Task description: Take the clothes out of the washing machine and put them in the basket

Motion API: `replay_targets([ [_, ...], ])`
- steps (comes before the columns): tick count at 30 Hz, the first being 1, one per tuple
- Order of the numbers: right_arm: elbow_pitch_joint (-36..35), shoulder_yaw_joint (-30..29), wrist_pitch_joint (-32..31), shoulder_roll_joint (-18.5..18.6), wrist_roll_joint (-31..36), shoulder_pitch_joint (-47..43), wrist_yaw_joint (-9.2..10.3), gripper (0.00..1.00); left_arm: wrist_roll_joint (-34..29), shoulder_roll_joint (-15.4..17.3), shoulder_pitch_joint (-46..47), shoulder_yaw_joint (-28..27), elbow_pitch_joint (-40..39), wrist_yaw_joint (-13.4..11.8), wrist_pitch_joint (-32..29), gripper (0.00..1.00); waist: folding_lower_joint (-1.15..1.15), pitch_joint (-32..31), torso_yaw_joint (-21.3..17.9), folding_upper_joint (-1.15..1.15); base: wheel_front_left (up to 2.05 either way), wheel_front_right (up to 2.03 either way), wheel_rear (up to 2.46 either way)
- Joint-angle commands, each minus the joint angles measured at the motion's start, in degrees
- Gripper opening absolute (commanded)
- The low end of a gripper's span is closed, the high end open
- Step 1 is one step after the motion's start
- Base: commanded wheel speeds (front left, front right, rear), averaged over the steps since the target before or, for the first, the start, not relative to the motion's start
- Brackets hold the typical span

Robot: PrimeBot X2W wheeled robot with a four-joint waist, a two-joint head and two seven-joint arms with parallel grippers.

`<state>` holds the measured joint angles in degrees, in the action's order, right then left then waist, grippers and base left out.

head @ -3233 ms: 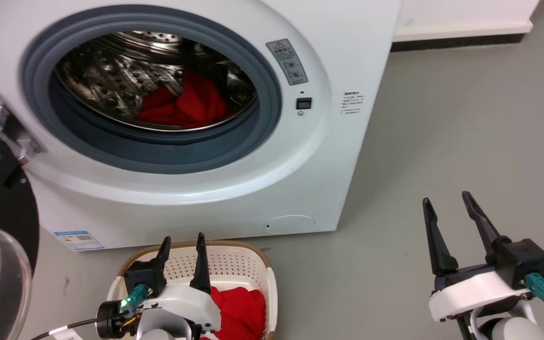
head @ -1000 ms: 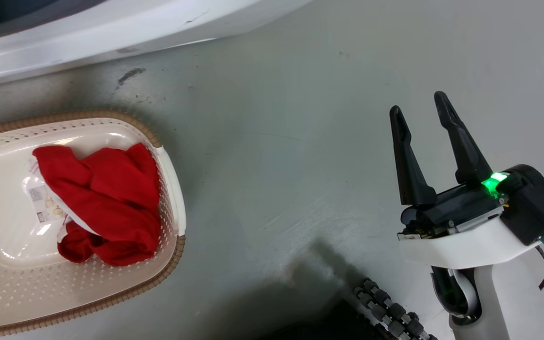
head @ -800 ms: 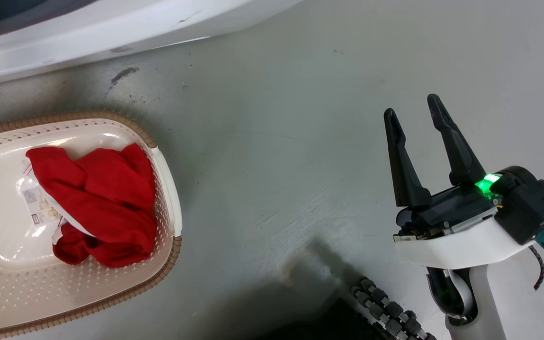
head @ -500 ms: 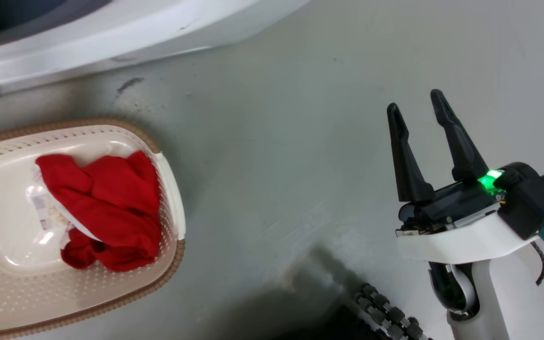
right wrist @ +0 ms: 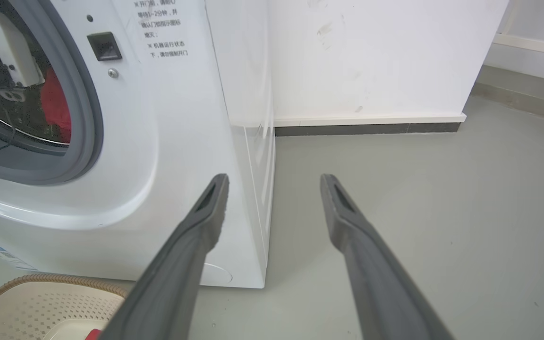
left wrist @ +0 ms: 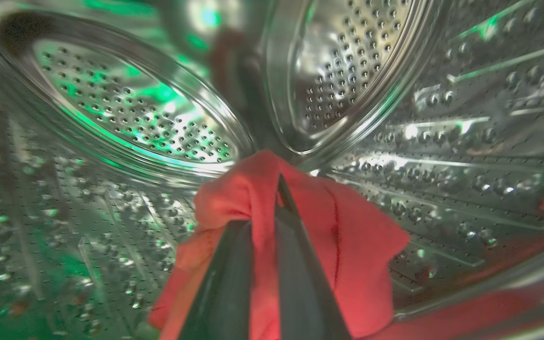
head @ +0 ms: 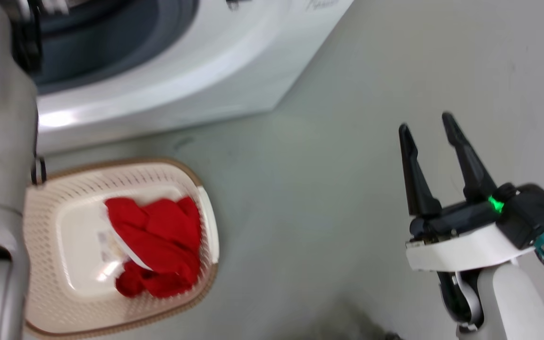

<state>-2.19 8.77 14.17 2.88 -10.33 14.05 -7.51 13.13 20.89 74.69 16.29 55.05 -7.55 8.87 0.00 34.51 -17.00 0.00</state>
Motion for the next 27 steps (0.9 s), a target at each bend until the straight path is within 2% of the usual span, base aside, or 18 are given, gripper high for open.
replay_targets([
  [1, 0.2, -0.2, -0.1, 0.0, 0.3, -1.0, 0.04, 1.0, 0.5, -0.2, -1.3, -0.3, 0.1, 0.1, 1.0, 0.0, 0.0, -5.8, 2.1, 0.0, 0.0, 0.0, 0.0],
  [5, -0.1, -0.8, -1.7, 0.0, 1.0, -3.4, 0.04, 1.0, 2.6, -1.9, -7.2, -1.4, 0.6, 0.8, 5.0, 0.0, 0.0, -11.4, 3.3, 0.0, 0.0, 0.0, 0.0],
  [11, -0.8, -1.7, -4.3, 0.0, 1.8, -7.2, 0.04, 1.0, 5.1, -4.1, -16.6, -3.3, -2.5, 1.9, 6.4, 0.0, 0.0, -18.9, 5.2, 0.0, 0.0, 0.0, 0.0],
  [21, -3.0, -2.4, -7.5, 0.0, 2.2, -11.5, 0.03, 1.0, 5.6, -5.5, -33.6, -8.9, -20.9, 3.4, 6.4, 0.0, 0.0, -27.4, 7.2, 0.0, 0.0, 0.0, 0.0],
  [27, -4.6, -3.3, -9.0, 0.0, 2.7, -13.8, 0.03, 1.0, 3.7, -6.9, -42.2, -10.1, -35.0, 3.3, 6.4, 0.0, 0.0, -30.8, 9.0, 0.0, 0.0, 0.0, 0.0],
])
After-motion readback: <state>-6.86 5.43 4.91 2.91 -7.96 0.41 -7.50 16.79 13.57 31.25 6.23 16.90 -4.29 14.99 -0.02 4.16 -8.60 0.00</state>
